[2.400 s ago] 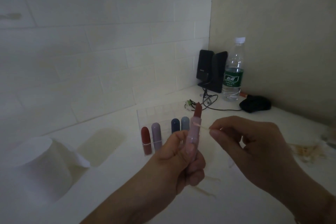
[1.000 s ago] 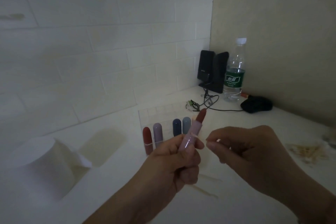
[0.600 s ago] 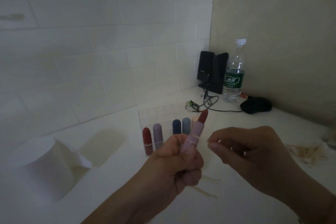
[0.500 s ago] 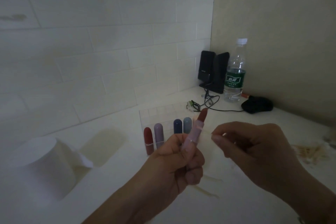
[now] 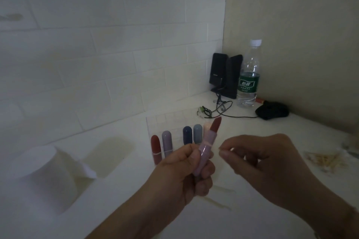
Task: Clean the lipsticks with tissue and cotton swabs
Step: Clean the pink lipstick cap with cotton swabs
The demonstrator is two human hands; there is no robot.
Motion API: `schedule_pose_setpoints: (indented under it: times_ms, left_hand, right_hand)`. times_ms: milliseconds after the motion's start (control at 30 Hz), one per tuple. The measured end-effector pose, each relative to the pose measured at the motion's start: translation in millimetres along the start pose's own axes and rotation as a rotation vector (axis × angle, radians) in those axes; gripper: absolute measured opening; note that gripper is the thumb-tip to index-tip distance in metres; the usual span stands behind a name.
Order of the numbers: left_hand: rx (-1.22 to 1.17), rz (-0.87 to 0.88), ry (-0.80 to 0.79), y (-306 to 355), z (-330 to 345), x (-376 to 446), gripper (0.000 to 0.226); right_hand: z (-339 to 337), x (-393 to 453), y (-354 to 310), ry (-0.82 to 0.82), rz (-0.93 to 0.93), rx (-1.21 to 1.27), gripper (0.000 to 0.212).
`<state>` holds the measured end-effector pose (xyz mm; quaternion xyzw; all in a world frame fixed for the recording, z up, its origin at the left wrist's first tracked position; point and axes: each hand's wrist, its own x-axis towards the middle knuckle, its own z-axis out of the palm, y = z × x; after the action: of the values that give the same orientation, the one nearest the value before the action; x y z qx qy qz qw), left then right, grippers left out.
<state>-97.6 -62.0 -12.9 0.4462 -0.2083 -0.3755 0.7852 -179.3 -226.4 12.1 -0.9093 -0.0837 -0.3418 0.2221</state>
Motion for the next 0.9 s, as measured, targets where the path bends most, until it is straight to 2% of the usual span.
schedule_pose_setpoints:
  times_ms: [133, 200, 333, 600, 767, 900]
  left_hand:
    - [-0.075, -0.028, 0.034, 2.1, 0.3, 0.5, 0.020]
    - [-0.078, -0.044, 0.046, 3.3, 0.1, 1.1, 0.019]
    - [0.063, -0.021, 0.024, 3.5, -0.2, -0.5, 0.023]
    - [0.167, -0.011, -0.033, 4.0, -0.6, -3.5, 0.029]
    - [0.070, -0.025, -0.032, 2.9, -1.0, -1.7, 0.036]
    - [0.041, -0.033, -0.038, 3.3, -1.3, -1.4, 0.026]
  right_hand:
    - [1.4, -0.5, 1.8, 0.043, 0.014, -0.006, 0.003]
    - [1.1, -0.3, 1.4, 0.011, 0.012, -0.006, 0.006]
    - [3.5, -0.8, 1.7, 0.020, 0.025, -0.005, 0.003]
    - [1.6, -0.5, 0.3, 0.026, 0.007, 0.014, 0.010]
    - [2.1, -0.6, 2.0, 0.016, 0.015, -0.012, 0.003]
    - [1.5, -0.7, 2.8, 0.022, 0.028, -0.016, 0.003]
